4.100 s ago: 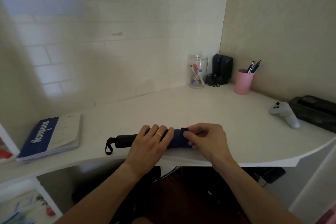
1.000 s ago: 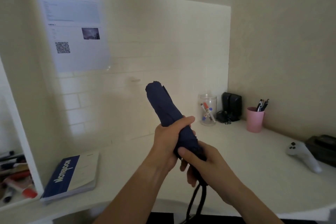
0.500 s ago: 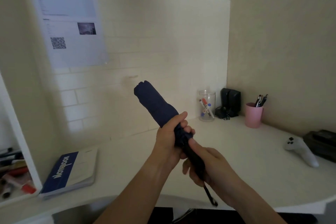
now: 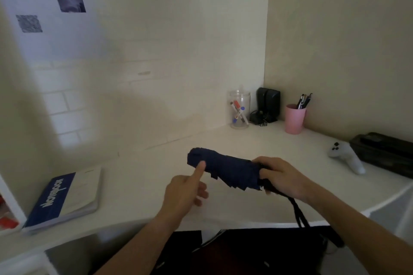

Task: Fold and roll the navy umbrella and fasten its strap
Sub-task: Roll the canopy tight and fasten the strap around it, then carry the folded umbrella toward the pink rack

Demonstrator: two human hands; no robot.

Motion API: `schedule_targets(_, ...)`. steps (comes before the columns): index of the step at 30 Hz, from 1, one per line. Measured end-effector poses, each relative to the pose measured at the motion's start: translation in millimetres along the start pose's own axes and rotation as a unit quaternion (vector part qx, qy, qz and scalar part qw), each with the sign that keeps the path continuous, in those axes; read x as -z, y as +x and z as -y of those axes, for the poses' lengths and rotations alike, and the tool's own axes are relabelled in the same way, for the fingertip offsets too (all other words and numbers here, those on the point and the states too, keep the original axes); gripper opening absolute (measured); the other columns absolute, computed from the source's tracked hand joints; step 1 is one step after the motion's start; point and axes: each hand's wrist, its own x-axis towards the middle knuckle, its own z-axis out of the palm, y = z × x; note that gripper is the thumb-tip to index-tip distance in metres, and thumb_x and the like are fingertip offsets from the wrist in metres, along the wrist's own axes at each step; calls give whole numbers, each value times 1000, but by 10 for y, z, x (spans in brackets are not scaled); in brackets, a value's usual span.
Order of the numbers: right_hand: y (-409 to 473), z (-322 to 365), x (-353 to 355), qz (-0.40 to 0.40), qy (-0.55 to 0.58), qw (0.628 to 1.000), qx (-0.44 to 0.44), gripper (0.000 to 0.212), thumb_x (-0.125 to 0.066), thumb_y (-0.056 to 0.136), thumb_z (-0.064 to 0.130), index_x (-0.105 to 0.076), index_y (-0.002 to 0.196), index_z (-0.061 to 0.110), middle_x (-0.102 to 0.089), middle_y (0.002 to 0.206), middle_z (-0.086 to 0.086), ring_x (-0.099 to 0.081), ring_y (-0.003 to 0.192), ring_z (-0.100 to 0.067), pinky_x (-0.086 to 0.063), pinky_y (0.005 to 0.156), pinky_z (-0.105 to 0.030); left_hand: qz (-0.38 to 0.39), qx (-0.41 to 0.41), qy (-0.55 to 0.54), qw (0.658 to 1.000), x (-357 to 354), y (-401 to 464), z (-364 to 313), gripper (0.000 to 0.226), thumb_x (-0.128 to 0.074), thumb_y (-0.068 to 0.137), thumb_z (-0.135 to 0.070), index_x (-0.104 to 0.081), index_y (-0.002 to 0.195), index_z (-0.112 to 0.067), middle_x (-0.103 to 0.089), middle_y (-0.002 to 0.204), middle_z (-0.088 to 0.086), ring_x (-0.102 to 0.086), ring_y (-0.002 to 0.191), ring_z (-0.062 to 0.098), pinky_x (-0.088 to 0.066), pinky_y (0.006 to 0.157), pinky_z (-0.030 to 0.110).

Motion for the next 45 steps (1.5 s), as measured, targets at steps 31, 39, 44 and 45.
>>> schedule_targets(31,-656,-230,-177,-447,50,880,-153,42,-84,78,33,-73,115,15,-77,102,2,-70,97,-16,-56,89,-31,-47,-173,-84,980,-40,250,358,40,-81,86,-29,-69,118,-8,-74,106,6,-68,93,18,-47,84,28)
schedule_targets(39,-2692,-347,580,-537,28,825,-175,32,-79,85,28,-65,114,25,-72,103,9,-71,91,-8,-54,69,-20,123,-242,-197,942,-1115,-835,-269,33,-81,86,-22,-64,114,-19,-70,111,-3,-69,98,12,-49,83,24)
schedule_targets(44,-3845,-978,1043,-542,25,790,-286,27,-75,89,19,-69,115,23,-70,109,-1,-72,89,-17,-59,73,-34,317,-348,-44,881,-2473,-1412,-298,64,-85,80,-10,-55,131,-33,-51,121,-4,-60,98,3,-47,76,9)
schedule_targets(45,-4017,-1170,1129,-538,21,785,-308,26,-76,88,17,-70,113,22,-72,107,-2,-73,87,-16,-60,71,-32,342,-373,2,863,-2777,-1496,-250,69,-87,76,-11,-54,131,-37,-51,121,-5,-59,102,4,-44,83,13)
